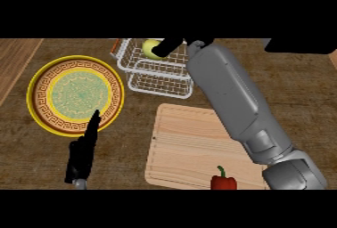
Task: Pick the lemon from the cutting board and place it in the tiered basket
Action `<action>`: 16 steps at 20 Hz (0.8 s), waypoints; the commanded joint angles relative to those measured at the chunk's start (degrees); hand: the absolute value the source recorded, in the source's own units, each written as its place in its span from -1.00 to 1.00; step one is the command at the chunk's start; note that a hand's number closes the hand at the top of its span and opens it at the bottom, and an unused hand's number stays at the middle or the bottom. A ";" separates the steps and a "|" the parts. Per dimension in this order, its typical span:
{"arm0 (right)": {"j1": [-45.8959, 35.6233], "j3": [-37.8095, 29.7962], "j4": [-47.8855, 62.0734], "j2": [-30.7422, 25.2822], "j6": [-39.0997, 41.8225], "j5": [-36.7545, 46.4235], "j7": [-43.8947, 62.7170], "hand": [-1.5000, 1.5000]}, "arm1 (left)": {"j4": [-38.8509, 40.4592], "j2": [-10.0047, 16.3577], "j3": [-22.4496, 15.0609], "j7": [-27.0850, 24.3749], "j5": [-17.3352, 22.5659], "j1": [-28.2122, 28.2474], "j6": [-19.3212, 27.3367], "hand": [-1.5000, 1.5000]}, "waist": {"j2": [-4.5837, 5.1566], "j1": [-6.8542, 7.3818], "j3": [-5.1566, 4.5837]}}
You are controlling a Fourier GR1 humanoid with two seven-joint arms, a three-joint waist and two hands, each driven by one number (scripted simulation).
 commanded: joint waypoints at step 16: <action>5.04 -9.80 -7.71 -9.73 -20.93 -11.95 -7.67 -1.00 | -0.81 -0.02 1.45 -0.48 -0.10 5.76 1.06 0.00 | -1.10 -3.68 -0.14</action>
